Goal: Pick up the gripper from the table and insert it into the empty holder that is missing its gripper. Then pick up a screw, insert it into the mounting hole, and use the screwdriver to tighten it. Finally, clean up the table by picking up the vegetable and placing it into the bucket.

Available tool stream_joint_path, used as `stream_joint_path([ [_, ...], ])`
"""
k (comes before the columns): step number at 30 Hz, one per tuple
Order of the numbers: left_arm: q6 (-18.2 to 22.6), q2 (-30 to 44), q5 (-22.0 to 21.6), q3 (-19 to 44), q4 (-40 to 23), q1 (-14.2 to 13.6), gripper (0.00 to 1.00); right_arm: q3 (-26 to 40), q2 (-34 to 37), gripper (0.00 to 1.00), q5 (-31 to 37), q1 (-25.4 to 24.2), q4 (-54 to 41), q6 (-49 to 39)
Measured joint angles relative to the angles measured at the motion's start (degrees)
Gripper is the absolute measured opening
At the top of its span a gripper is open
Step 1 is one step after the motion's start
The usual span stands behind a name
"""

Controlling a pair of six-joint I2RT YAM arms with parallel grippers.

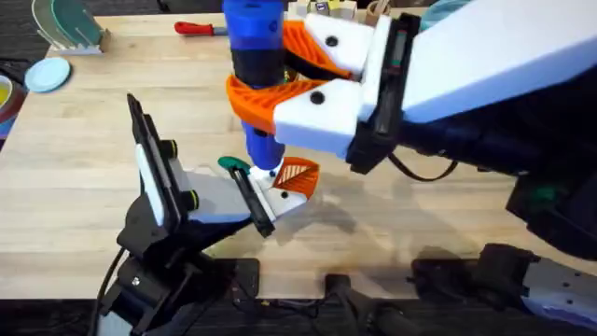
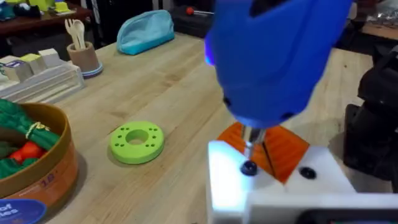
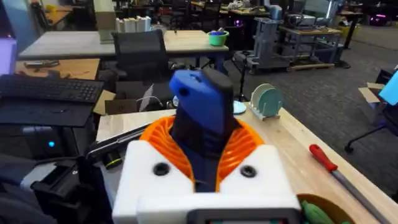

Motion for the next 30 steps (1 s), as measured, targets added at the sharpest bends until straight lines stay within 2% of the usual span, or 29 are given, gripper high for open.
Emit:
stream_joint_path([
  [30, -0.04, 0.02, 0.00, 0.00, -0.03, 0.00, 0.013, 0.00, 1.03, 0.125, 0.62, 0.00, -2.40, -0.22],
])
